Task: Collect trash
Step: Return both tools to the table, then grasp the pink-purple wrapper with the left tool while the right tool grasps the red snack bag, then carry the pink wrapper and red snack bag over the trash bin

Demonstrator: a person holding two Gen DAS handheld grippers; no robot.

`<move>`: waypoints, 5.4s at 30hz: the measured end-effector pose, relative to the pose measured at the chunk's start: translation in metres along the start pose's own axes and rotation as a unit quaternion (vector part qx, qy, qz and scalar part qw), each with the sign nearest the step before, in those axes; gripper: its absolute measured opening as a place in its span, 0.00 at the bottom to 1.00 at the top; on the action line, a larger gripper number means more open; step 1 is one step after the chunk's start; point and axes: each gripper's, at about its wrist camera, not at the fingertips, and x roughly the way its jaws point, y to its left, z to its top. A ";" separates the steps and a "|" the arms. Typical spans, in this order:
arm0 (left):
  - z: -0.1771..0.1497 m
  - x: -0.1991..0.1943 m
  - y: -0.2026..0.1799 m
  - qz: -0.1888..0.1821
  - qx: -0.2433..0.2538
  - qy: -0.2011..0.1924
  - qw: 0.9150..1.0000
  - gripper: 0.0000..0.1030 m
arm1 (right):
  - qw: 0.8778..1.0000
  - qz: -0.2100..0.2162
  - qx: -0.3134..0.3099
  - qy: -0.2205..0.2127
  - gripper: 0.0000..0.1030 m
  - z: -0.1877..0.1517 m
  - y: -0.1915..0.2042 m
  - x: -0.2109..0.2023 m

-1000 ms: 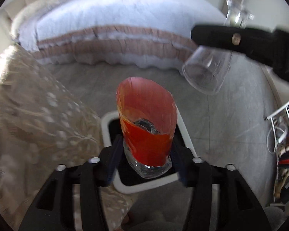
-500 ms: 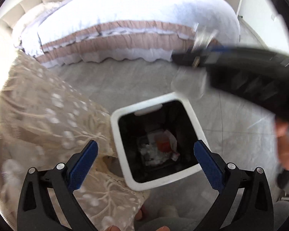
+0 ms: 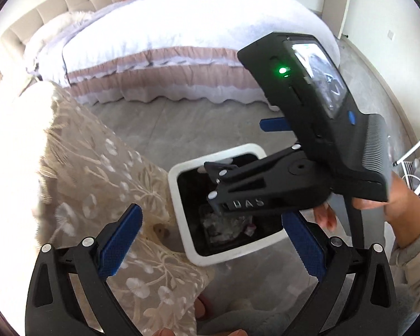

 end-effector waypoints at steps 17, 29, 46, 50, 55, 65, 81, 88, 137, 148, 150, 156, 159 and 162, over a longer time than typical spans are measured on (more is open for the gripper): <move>-0.058 -0.130 0.097 0.130 -0.154 -0.121 0.972 0.95 | 0.979 0.057 -0.072 -0.179 0.96 0.030 0.077 -0.114; -0.170 -0.199 0.213 0.260 -0.278 -0.107 0.918 0.95 | 0.957 0.145 -0.164 -0.193 0.96 0.048 0.204 -0.139; -0.196 -0.159 0.305 0.186 -0.244 -0.041 0.951 0.74 | 0.941 0.144 -0.253 -0.172 0.96 0.060 0.332 -0.126; -0.201 -0.161 0.312 0.139 -0.259 -0.059 0.954 0.45 | 0.942 0.145 -0.260 -0.157 0.96 0.065 0.348 -0.114; -0.204 -0.170 0.306 0.132 -0.249 -0.064 0.957 0.28 | 0.941 0.146 -0.270 -0.141 0.96 0.073 0.368 -0.098; -0.241 -0.239 0.302 0.162 -0.324 -0.130 0.923 0.24 | 0.918 0.179 -0.333 -0.118 0.96 0.093 0.441 -0.070; -0.265 -0.272 0.312 0.198 -0.349 -0.155 0.903 0.24 | 0.915 0.149 -0.375 -0.018 0.43 0.101 0.518 0.013; -0.262 -0.277 0.300 0.205 -0.343 -0.165 0.902 0.24 | 0.916 0.146 -0.370 -0.058 0.30 0.092 0.492 -0.026; -0.026 -0.140 0.059 -0.043 -0.087 -0.136 0.986 0.24 | 0.962 -0.014 -0.051 -0.267 0.20 -0.001 0.088 -0.219; 0.012 -0.055 0.017 -0.075 -0.052 -0.069 0.993 0.24 | 0.977 -0.023 -0.005 -0.213 0.20 -0.005 0.033 -0.166; 0.015 -0.042 0.011 -0.077 -0.047 -0.058 0.994 0.24 | 0.978 -0.002 -0.007 -0.206 0.20 -0.008 0.023 -0.157; 0.023 -0.004 0.003 -0.081 -0.040 -0.033 0.995 0.24 | 0.987 -0.002 0.005 -0.163 0.20 -0.005 0.005 -0.121; 0.024 0.015 -0.003 -0.056 -0.028 -0.027 0.998 0.24 | 0.990 0.003 0.013 -0.143 0.20 -0.004 0.000 -0.104; 0.026 0.037 -0.006 -0.076 -0.034 -0.011 0.996 0.25 | 0.992 0.004 0.013 -0.123 0.20 -0.005 -0.005 -0.085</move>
